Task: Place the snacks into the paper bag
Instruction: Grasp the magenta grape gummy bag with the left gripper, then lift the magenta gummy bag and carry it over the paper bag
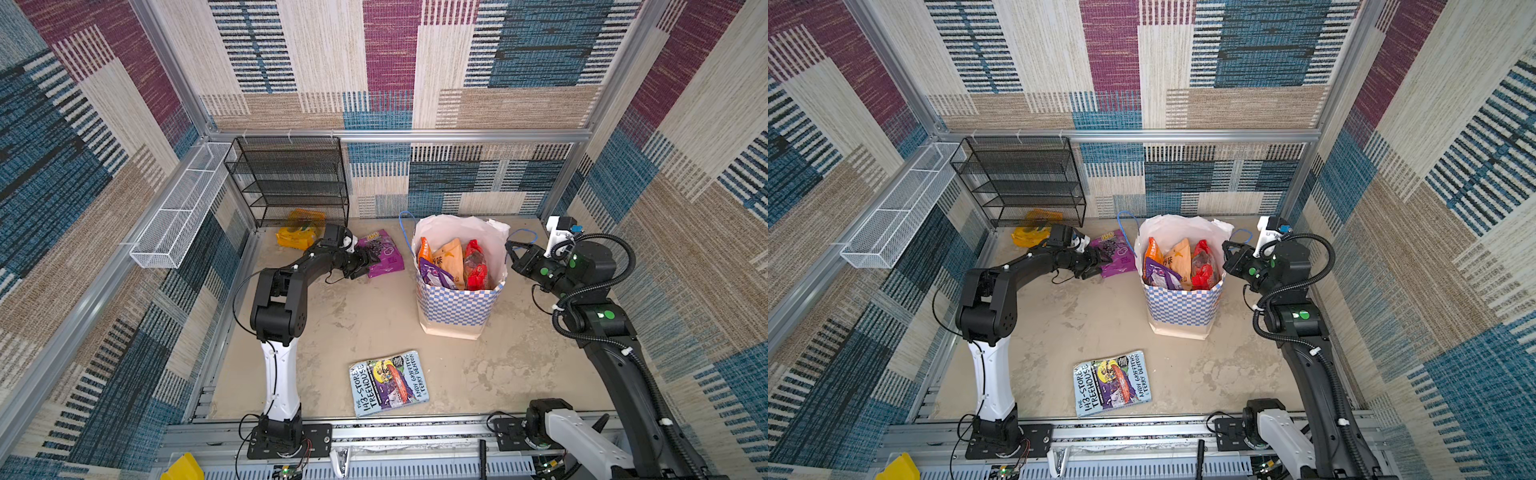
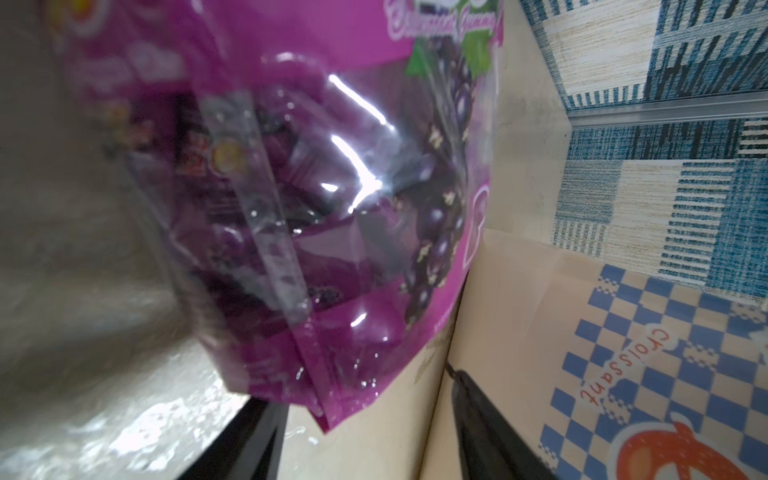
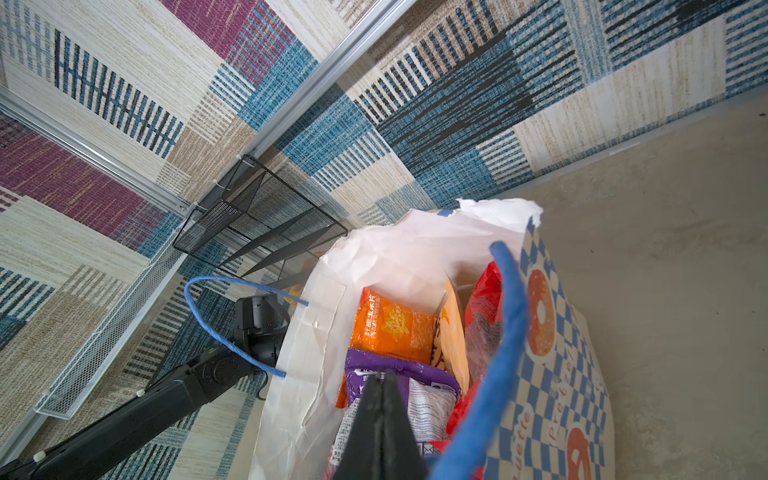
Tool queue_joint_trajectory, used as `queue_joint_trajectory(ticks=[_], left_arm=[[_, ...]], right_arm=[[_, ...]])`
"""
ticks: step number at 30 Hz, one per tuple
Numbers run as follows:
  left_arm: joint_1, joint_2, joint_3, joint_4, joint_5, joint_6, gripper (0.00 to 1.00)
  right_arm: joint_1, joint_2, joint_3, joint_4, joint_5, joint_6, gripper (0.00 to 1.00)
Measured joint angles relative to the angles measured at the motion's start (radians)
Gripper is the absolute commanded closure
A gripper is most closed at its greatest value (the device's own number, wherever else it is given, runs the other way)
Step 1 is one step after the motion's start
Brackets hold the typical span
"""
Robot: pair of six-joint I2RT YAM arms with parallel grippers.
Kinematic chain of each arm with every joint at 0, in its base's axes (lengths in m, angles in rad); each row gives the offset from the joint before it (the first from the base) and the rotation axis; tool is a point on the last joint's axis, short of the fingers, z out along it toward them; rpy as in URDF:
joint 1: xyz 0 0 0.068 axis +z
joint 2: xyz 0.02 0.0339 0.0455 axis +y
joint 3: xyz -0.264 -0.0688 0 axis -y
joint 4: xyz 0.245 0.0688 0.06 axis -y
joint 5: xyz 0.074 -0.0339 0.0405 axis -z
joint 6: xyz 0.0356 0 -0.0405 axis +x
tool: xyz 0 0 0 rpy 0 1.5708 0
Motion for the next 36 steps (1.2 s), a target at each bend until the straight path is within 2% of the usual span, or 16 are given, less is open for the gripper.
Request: queue_joint_trajectory(ticks=[6,12,17,28,36], left_arm=[[0.0,0.045,0.039,0.004,0.002,-0.005,0.6],[0.0,0.081,0.055,0.037,0.025,-0.037,0.85],[0.002,0.062,0.025,0.097,0.031,-0.105,0.97],[0.024,-0.194,-0.165,0.27,0.083,-0.297,1.0],[0.042,-0.404,-0.27,0.262,0.08,-0.324,1.0]], right_arm=[[0.0,-0.003,0.0,-0.001,-0.001,0.0,0.99],[0.0,-0.007,0.003,-0.01,-0.002,0.0,0.99],[0.0,-0.014,0.003,-0.014,-0.001,0.0,0.99],[0.0,-0.015,0.003,-0.015,-0.002,-0.007,0.99],[0.0,-0.012,0.003,-0.014,-0.002,-0.007,0.99]])
